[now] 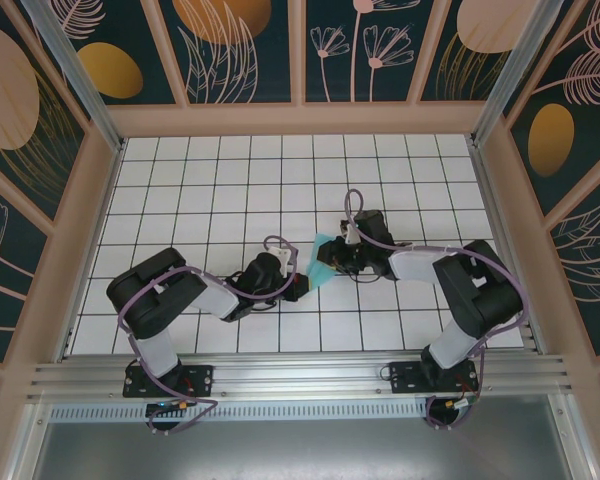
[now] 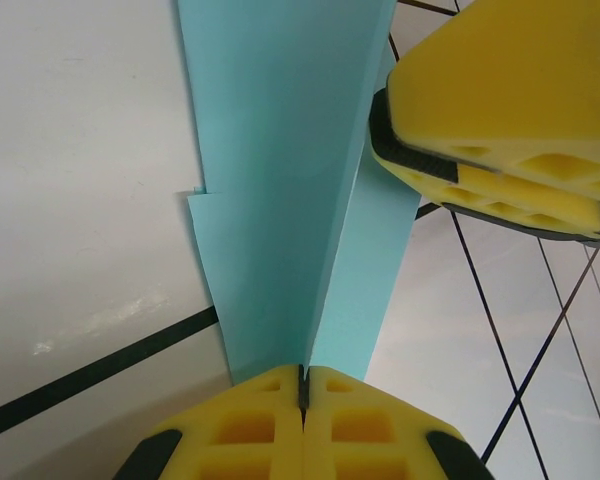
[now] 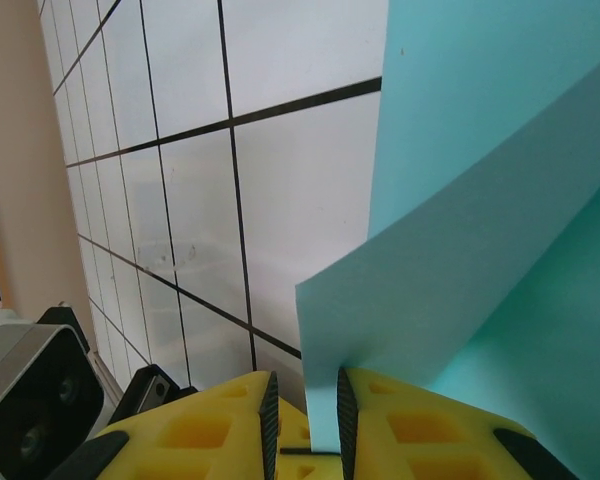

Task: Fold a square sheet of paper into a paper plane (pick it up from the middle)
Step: Fourth fold the wing at the center of the table.

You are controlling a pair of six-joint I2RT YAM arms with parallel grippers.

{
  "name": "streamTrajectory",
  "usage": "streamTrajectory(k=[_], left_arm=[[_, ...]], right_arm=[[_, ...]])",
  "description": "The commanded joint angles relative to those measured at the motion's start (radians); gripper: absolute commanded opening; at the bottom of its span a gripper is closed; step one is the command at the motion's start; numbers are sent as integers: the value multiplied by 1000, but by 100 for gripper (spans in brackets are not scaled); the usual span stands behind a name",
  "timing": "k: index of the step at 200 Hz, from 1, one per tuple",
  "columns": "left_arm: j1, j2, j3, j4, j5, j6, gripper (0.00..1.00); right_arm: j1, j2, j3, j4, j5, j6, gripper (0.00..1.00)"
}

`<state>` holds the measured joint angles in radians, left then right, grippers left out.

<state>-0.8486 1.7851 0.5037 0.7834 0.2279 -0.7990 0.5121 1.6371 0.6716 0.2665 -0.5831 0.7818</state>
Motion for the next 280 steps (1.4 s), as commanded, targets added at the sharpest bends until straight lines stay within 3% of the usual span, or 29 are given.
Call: streamTrajectory(k=[1, 79, 186, 280], left_arm=[[5, 26, -24, -3, 2, -52, 0], [5, 28, -37, -2, -9, -68, 0], [5, 21, 14, -139, -38, -43, 0], [6, -9, 28, -185, -33, -31, 11]], right_arm=[[-6, 25, 38, 26, -25, -34, 26], [-7, 88, 71, 31, -55, -40, 27], [-22, 147, 98, -1, -10, -53, 25], [-22, 176, 59, -25, 57, -37, 22]])
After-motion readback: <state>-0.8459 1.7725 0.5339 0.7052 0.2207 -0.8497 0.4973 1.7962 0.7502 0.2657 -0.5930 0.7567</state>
